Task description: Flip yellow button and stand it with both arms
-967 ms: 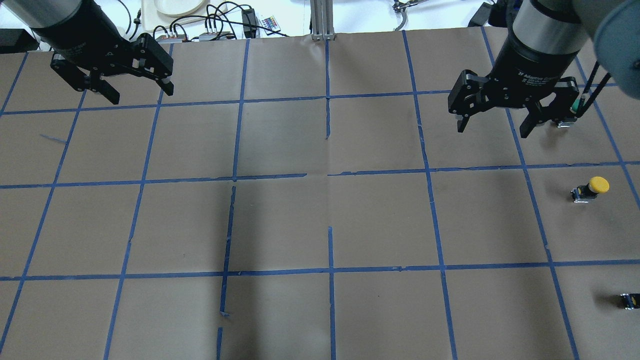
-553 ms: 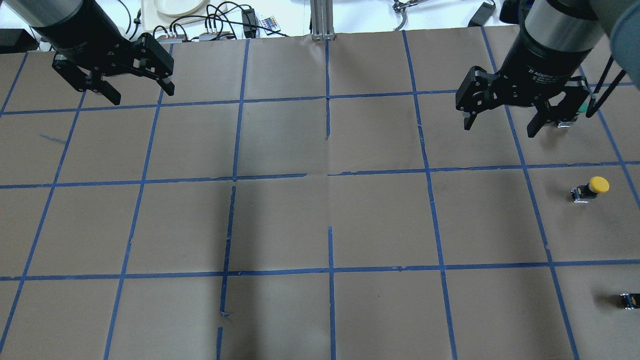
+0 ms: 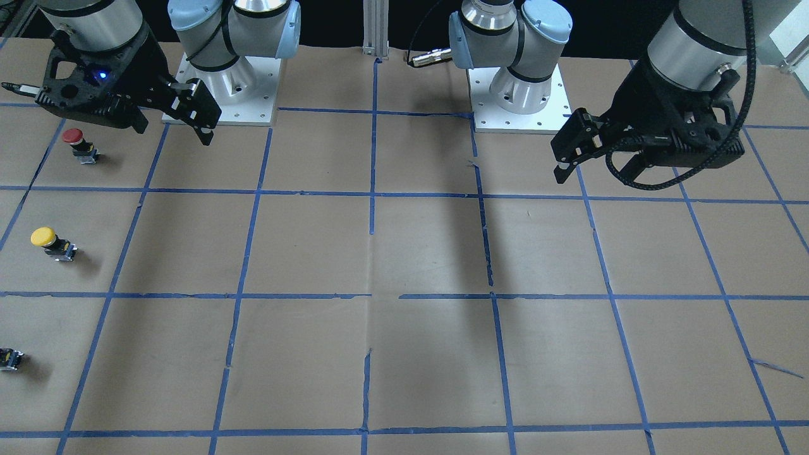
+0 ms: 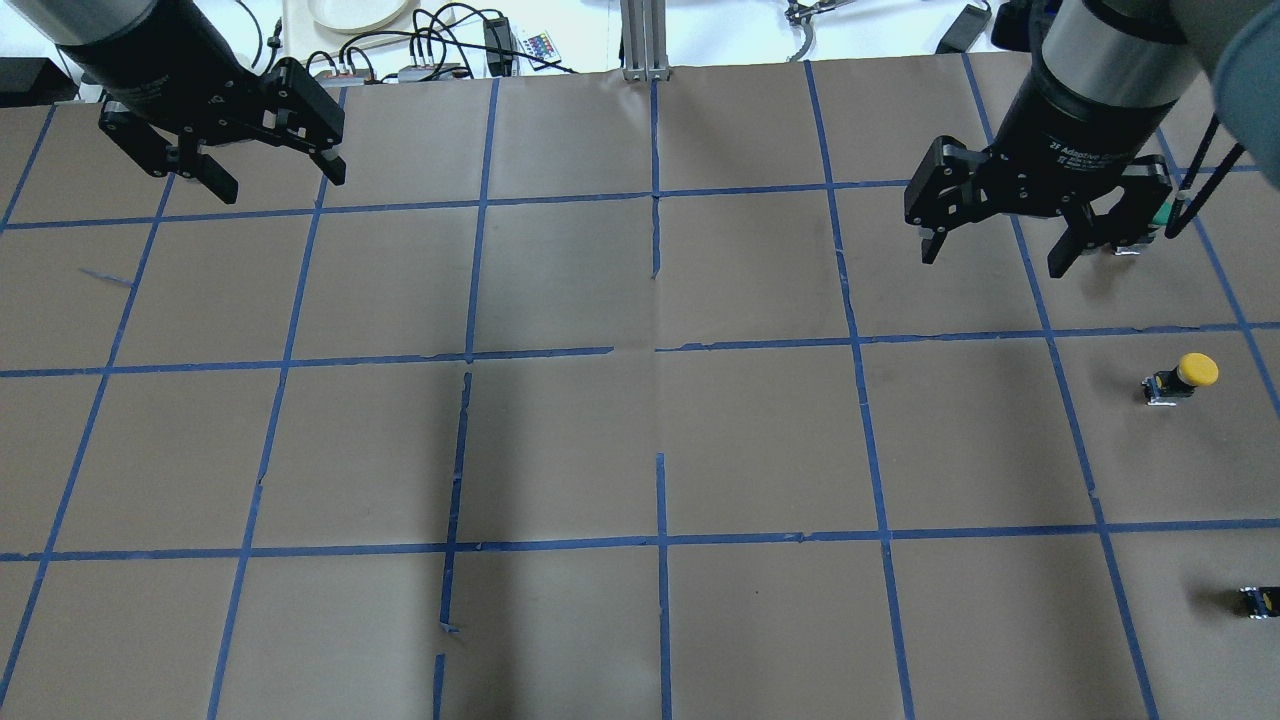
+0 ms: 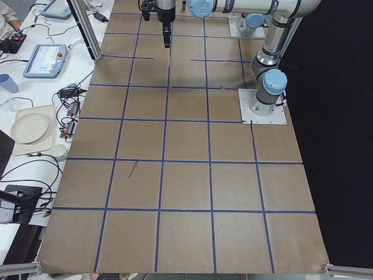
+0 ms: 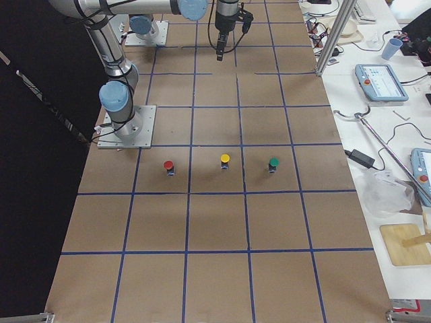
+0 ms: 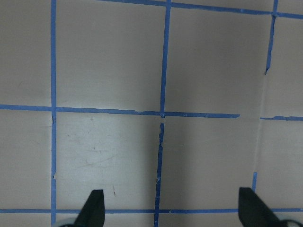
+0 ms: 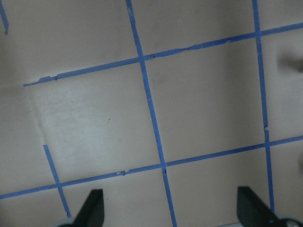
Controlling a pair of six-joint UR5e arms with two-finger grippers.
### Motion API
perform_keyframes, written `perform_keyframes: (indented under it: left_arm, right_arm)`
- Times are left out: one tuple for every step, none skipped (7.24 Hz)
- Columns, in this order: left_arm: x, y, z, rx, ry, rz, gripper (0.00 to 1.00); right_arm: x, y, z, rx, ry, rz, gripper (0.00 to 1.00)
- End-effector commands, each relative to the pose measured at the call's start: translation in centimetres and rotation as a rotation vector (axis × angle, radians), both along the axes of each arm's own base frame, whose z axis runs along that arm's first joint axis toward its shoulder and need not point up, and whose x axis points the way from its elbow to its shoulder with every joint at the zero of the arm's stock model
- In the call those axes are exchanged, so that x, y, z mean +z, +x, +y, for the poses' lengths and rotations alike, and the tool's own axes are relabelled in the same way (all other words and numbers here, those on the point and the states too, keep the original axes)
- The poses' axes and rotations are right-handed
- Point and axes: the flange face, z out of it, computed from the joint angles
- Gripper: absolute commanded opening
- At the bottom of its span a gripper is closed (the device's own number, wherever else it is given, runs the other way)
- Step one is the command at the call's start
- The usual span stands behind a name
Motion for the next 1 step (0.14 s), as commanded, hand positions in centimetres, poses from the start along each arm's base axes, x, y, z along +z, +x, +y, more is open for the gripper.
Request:
perform_keyframes:
  left_arm:
    - [-1.16, -0.76, 0.44, -0.025, 0.049, -0.006, 0.99]
  right_arm:
    - [-0.08, 0.19, -0.23, 0.006, -0.006, 0.001, 1.0]
